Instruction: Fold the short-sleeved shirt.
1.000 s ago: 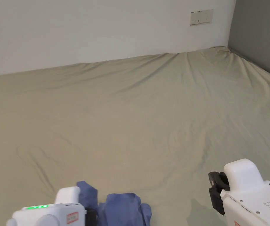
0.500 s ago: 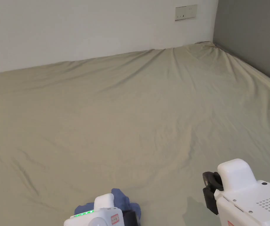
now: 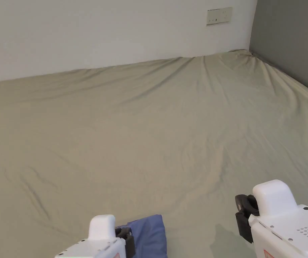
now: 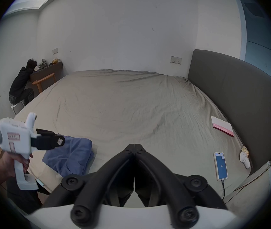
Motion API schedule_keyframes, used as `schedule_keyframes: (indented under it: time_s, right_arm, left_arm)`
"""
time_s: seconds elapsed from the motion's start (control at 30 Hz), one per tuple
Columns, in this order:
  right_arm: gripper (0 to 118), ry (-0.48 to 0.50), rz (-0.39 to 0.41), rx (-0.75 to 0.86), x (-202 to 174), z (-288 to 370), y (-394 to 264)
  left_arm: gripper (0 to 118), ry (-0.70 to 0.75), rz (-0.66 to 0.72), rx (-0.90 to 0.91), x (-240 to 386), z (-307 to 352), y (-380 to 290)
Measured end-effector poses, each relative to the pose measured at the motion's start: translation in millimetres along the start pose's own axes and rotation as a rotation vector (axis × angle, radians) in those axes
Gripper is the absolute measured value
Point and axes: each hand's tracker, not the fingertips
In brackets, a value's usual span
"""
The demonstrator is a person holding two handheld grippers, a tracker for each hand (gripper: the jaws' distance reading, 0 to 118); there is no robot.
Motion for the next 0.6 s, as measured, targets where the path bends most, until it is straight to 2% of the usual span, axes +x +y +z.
schedule_keyframes:
  time_s: [0.17, 0.23, 0.33, 0.47, 0.6]
  right_arm:
    - [1, -0.003, 0.002, -0.007, -1.0, 2.3, -3.1]
    - [1, -0.004, 0.002, -0.009, 0.0, 4.8, -4.3]
    - [1, -0.010, 0.003, -0.011, 2.0, 7.4, -5.5]
    - [1, -0.015, 0.002, -0.017, 3.7, 2.7, -6.2]
    - [1, -0.004, 0.001, -0.018, 0.2, -4.7, -3.8]
  left_arm:
    - [0, 0.097, -0.307, -0.109, 48.4, -50.4, -35.0]
    - [0, 0.141, -0.369, -0.149, 62.3, -67.6, -49.3]
    - [0, 0.228, -0.478, -0.087, 87.4, -63.6, -57.1]
    - [0, 0.105, -0.535, -0.091, 109.3, -60.6, -70.5]
    - [0, -0.225, -0.516, -0.201, 120.3, -46.2, -81.6]
